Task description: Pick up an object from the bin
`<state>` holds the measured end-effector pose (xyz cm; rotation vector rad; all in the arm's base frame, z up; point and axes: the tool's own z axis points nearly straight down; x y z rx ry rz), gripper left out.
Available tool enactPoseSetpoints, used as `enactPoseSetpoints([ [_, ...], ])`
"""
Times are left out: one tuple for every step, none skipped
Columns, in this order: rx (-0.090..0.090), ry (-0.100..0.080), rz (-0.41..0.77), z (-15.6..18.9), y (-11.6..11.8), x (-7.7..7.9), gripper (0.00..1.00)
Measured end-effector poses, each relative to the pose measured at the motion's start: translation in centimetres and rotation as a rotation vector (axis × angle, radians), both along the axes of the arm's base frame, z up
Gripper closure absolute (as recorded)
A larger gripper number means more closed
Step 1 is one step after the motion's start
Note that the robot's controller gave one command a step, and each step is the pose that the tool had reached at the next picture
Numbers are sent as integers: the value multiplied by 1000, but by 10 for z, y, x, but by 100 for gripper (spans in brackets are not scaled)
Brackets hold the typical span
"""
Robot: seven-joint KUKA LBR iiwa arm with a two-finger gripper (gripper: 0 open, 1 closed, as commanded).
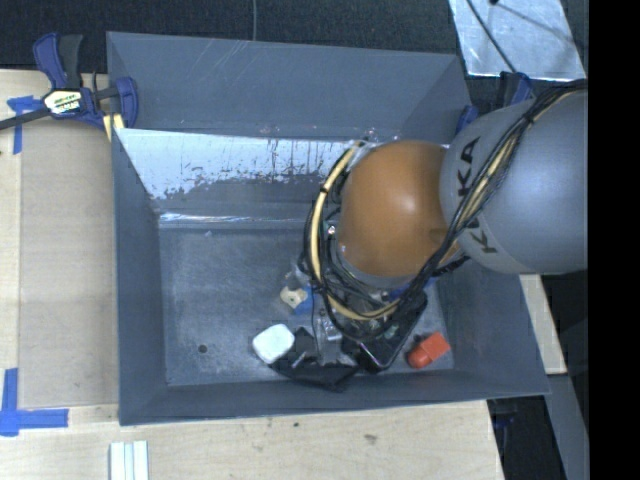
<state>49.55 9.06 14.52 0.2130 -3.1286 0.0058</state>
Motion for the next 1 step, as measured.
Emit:
enactPoseSetpoints([
  [10, -22, 192, -72, -36, 28, 0],
])
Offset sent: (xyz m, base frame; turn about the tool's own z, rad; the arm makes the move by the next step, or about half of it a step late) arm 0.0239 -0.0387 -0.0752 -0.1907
